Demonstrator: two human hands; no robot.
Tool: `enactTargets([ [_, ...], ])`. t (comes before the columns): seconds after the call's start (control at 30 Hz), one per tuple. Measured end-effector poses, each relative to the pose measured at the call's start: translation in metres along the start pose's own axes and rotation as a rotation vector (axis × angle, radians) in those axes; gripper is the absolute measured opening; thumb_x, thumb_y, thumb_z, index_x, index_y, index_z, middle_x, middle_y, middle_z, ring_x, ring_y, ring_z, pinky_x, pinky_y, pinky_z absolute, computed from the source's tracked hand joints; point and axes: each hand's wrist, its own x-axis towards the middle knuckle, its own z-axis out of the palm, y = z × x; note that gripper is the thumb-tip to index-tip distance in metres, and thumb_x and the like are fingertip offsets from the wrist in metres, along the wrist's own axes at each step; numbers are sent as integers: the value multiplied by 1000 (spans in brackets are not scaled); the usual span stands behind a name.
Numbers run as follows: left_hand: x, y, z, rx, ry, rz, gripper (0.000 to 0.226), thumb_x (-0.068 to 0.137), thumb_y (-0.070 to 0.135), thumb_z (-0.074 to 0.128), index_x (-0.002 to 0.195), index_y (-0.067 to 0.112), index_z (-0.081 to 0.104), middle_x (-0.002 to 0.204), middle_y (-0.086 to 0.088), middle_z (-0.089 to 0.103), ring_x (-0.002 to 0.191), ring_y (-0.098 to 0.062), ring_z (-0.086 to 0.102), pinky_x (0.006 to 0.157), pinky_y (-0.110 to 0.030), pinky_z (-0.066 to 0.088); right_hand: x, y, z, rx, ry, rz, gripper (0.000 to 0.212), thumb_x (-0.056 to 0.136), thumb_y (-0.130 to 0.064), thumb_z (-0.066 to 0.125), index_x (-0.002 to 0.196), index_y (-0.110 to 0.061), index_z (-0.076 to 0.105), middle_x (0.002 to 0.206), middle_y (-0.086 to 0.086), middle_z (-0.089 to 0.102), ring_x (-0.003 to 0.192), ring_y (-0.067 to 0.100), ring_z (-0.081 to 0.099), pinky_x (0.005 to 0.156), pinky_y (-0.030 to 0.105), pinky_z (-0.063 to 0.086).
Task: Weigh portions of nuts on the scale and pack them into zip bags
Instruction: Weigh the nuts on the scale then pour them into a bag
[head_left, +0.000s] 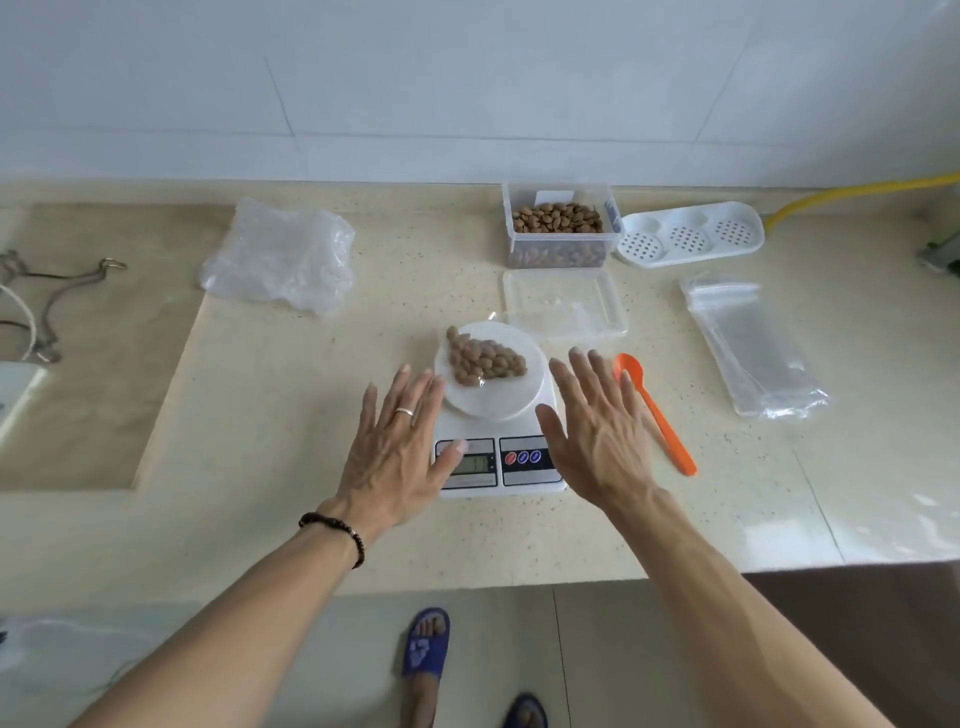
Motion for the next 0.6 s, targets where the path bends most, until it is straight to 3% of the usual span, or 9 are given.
enactTargets([
  [0.17, -37, 11, 12, 23, -58, -52, 89, 86, 71, 1, 155, 16, -6, 163, -6, -7, 148, -20, -20, 119, -47, -12, -27, -3, 9, -46, -43, -59, 69, 94, -53, 10, 155, -21, 20, 165, 6, 7, 152, 24, -3, 117, 45, -11],
  [0.43, -49, 19, 9, 25, -13, -74, 81, 86, 70, 1, 147, 18, -17, 160, -4, -13, 147, -20, -20, 119, -47, -12, -42, -4, 2, -40, -43, -67, 74, 92, -58, 3, 157, -23, 11, 165, 3, -1, 150, 19, -12, 115, 43, -19],
  [0.6, -49, 19, 8, 2, -11, -80, 79, 86, 68, -4, 147, 20, -19, 157, 0, -20, 146, -18, -23, 118, -44, -16, -39, -6, -1, -44, -35, -62, 73, 91, -56, 3, 156, -24, 11, 165, 5, -1, 151, 22, -10, 116, 43, -16],
])
